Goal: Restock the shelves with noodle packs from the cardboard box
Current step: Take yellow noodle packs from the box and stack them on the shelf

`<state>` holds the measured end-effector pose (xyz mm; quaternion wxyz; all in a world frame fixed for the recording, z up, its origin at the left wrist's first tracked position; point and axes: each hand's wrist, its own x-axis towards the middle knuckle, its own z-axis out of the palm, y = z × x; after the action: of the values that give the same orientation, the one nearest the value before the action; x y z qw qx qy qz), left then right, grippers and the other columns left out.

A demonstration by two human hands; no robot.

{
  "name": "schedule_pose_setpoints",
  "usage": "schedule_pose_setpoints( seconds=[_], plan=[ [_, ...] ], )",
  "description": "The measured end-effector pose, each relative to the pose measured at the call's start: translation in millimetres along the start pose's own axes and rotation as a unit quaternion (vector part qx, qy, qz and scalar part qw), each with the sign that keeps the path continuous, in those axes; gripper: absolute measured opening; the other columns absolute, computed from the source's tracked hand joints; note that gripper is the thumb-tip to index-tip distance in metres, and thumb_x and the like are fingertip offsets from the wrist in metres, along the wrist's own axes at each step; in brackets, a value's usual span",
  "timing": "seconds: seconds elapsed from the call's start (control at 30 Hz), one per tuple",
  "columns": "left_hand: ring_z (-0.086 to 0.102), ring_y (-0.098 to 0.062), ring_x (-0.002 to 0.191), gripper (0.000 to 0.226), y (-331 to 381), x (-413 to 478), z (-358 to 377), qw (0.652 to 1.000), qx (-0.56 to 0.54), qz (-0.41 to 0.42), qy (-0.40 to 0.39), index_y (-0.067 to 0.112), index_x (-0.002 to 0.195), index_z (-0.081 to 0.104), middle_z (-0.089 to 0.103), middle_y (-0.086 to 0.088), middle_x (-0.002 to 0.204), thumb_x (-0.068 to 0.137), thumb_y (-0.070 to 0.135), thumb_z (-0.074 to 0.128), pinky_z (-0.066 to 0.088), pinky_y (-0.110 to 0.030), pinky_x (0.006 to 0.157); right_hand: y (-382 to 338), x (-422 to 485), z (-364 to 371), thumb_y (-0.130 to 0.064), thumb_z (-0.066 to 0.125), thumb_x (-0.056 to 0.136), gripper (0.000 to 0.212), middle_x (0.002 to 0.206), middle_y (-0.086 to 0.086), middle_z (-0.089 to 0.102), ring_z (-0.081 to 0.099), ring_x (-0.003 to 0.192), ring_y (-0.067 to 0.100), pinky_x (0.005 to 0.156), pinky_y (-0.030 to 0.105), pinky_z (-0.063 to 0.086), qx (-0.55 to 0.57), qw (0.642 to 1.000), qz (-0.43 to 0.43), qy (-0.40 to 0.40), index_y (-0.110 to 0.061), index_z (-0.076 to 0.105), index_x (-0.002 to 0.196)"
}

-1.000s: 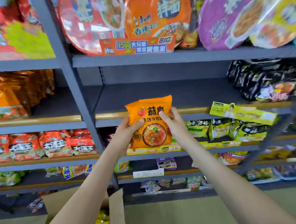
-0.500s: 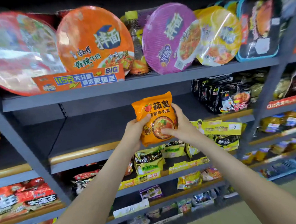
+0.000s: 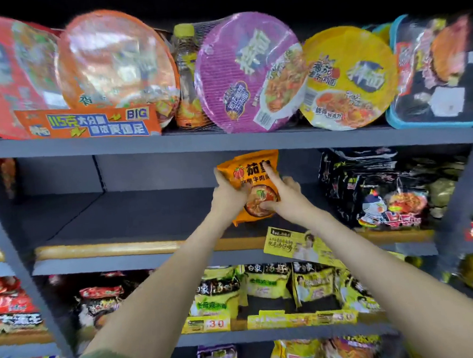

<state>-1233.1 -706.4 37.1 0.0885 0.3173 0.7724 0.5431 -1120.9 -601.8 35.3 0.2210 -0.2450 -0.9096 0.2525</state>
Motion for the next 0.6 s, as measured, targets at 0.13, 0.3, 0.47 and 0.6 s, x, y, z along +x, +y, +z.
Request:
schedule_pose_setpoints(
  seconds=[0.13, 0.3, 0.47, 0.6],
  plan=[
    [0.036, -0.04, 0.134, 0.124, -19, 20, 25, 0.991, 0.075, 0.062, -0.088, 0.023, 0.143, -0.035, 0.026, -0.029, 0.148, 0.082, 0.025, 0.073, 0.034, -0.042, 0.107, 33, 28, 3, -0.034, 0.071, 0.084, 0.096, 0.15, 0.016, 0.019, 0.016, 0.139, 0.035, 0.113, 0.046, 0.02, 0.001, 0.998, 0.041, -0.051, -0.048, 0.001, 0.148],
    [0.018, -0.035, 0.143, 0.071, -23, 44, 35, 0.949, 0.247, 0.109, -0.166, 0.032, 0.153, 0.01, -0.005, -0.024, 0.157, 0.097, 0.025, 0.052, 0.034, -0.033, 0.103, 60, 42, 11, -0.04, 0.074, 0.079, 0.102, 0.154, 0.015, 0.013, 0.008, 0.142, 0.036, 0.112, 0.045, 0.018, -0.033, 0.991, 0.071, -0.106, -0.046, -0.001, 0.149],
    [0.032, -0.032, 0.139, 0.055, -29, 56, 42, 0.904, 0.322, 0.14, -0.246, 0.027, 0.151, 0.022, -0.008, -0.01, 0.16, 0.101, 0.032, 0.043, 0.031, -0.025, 0.104, 66, 55, 16, -0.046, 0.071, 0.08, 0.096, 0.157, 0.015, 0.008, 0.003, 0.143, 0.037, 0.113, 0.045, 0.014, -0.064, 0.984, 0.077, -0.144, -0.044, 0.005, 0.15],
    [0.011, -0.02, 0.147, 0.06, -36, 69, 46, 0.877, 0.357, 0.162, -0.279, 0.025, 0.152, 0.019, 0.001, -0.002, 0.161, 0.099, 0.035, 0.046, 0.014, -0.027, 0.114, 66, 63, 24, -0.049, 0.07, 0.079, 0.098, 0.159, 0.009, -0.009, -0.007, 0.145, 0.033, 0.117, 0.046, 0.008, -0.095, 0.976, 0.073, -0.18, -0.039, 0.005, 0.151]
  ],
)
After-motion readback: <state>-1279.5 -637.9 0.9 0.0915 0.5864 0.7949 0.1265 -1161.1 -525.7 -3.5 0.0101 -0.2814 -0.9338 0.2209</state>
